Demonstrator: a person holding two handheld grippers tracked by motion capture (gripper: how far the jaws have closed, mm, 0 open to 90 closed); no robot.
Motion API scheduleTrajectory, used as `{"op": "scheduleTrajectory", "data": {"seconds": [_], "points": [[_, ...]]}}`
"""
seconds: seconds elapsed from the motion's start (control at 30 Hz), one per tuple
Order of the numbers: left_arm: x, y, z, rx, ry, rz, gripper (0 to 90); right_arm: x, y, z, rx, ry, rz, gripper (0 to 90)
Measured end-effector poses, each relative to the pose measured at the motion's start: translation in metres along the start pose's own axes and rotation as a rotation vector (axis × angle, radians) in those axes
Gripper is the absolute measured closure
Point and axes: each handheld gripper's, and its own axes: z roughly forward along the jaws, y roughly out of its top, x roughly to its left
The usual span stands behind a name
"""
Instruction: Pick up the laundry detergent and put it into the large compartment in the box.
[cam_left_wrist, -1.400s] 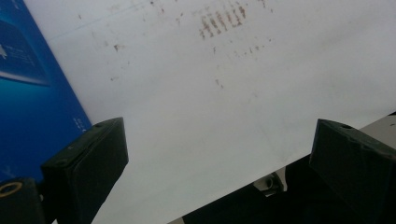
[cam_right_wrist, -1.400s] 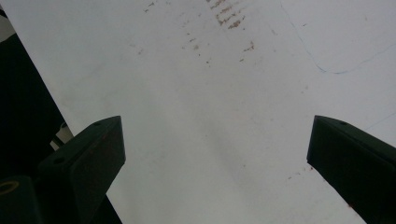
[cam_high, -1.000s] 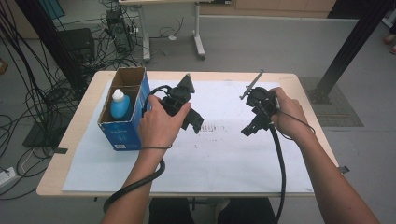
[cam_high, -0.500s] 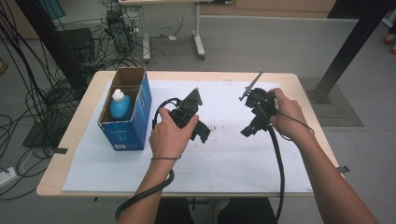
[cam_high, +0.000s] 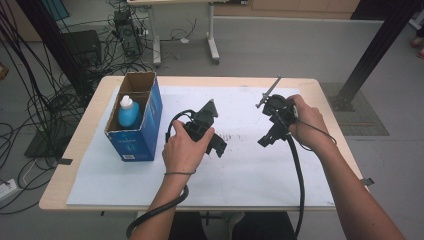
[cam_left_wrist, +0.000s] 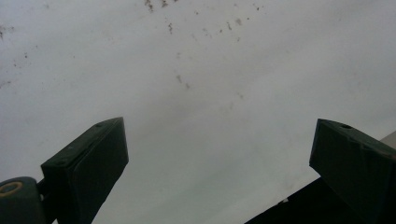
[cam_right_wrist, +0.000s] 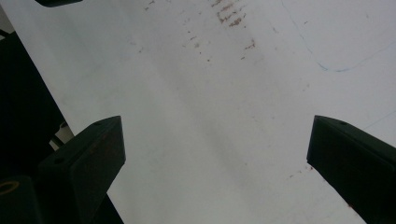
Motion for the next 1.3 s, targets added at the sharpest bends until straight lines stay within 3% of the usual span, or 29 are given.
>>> {"op": "scheduleTrajectory", "data": {"seconds": [1.3], "points": [[-0.0004, -0.0015, 0.0039, 0.006, -0.022, -0.012, 4.7, 0.0007, -0.0018, 0.0020, 0.001, 0.008, 0.001, 4.1]]}}
